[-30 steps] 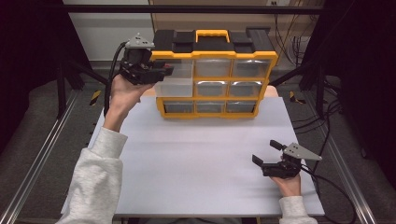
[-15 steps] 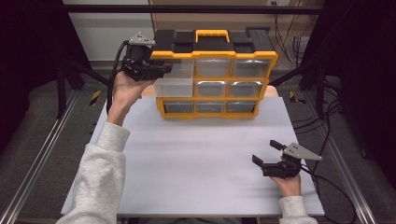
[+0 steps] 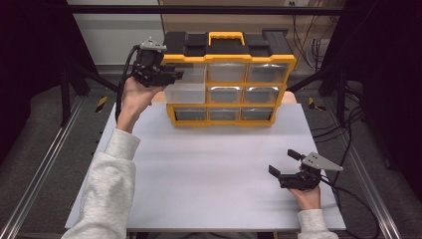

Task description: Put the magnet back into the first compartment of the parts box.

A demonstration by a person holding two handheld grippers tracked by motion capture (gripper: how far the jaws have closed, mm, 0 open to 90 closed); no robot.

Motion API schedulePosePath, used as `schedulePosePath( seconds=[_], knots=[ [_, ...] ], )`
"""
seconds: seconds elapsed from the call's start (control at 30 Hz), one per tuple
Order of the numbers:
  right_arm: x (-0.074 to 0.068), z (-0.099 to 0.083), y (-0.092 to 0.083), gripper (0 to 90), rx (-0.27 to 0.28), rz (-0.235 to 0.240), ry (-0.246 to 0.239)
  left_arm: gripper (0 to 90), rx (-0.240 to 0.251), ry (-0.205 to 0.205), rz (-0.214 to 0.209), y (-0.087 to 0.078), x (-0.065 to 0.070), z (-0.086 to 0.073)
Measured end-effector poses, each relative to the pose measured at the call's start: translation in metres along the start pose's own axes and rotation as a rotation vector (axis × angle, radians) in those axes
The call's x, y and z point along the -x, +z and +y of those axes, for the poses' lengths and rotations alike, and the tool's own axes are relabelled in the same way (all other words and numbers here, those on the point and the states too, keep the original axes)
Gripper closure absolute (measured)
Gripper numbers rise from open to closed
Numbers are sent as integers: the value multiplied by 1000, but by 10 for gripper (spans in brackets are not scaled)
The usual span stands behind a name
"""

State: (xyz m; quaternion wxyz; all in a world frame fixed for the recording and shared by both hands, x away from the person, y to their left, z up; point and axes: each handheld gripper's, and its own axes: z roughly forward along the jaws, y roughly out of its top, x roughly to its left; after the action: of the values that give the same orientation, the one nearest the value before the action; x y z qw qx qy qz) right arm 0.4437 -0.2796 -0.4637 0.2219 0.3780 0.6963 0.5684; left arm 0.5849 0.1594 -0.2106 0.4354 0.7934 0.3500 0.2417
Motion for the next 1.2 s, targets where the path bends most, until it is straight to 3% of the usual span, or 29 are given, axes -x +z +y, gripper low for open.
schedulePosePath(
  seconds=[0.8,1.03,1.2],
  knots=[
    [0,0,0,3,2,-3,1,619,-59,-4,35,12,-4,-7],
    [0,0,0,3,2,-2,1,614,-48,-15,20,12,-6,-8],
    [0,0,-1,3,4,0,4,559,-22,-7,26,9,-5,-8]
  ],
)
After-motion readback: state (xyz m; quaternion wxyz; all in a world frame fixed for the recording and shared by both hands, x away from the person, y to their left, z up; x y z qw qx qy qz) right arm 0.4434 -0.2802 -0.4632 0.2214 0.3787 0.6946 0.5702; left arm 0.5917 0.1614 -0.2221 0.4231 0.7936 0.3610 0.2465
